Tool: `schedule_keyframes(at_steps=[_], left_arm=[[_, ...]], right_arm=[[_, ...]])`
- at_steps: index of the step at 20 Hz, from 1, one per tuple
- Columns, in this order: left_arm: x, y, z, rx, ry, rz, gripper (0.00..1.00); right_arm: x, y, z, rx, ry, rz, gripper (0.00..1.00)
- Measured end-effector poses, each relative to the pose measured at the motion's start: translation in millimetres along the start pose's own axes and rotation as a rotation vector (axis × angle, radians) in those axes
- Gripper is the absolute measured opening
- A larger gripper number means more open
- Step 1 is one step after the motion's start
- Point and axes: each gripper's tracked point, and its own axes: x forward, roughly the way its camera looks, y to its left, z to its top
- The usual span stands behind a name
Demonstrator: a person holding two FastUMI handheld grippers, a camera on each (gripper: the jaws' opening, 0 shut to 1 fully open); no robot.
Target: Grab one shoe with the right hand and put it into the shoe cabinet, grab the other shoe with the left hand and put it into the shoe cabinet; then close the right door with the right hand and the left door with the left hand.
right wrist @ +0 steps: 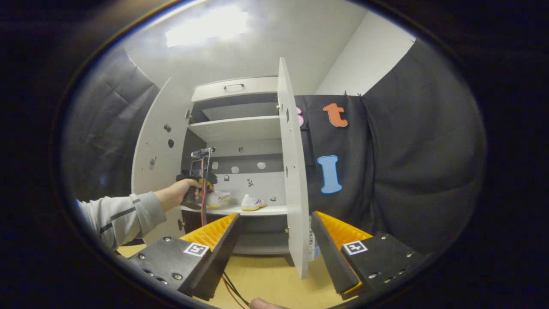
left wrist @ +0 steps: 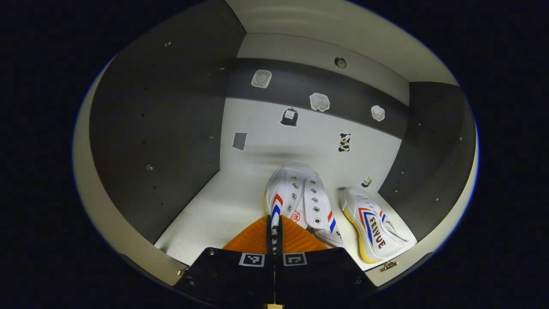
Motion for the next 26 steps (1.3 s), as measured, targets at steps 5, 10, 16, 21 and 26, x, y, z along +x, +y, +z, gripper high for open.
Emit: schedule_keyframes(at_steps=[5, 10, 16, 21, 26], left_arm=[[15, 3, -6, -0.049, 0.019, 0.021, 0.02], [23, -3, -9, -0.022, 0.053, 0.015, 0.05], [5, -12, 15, 0.009, -0.045, -0.016, 0.51], [-43, -13, 48, 0.091, -0.156, 0.017, 0.96], [-113, -20, 72, 0.15, -0.252, -0.008, 0.97]], right_arm=[[-5, -34, 0, -0.067, 0.027, -0.046, 0.95], [-16, -97, 1, -0.119, 0.054, -0.153, 0.98], [-25, -136, -6, -0.097, 0.079, -0.228, 0.97], [-28, -138, -13, -0.074, 0.089, -0.231, 0.96], [-30, -128, -19, -0.084, 0.096, -0.214, 0.95]])
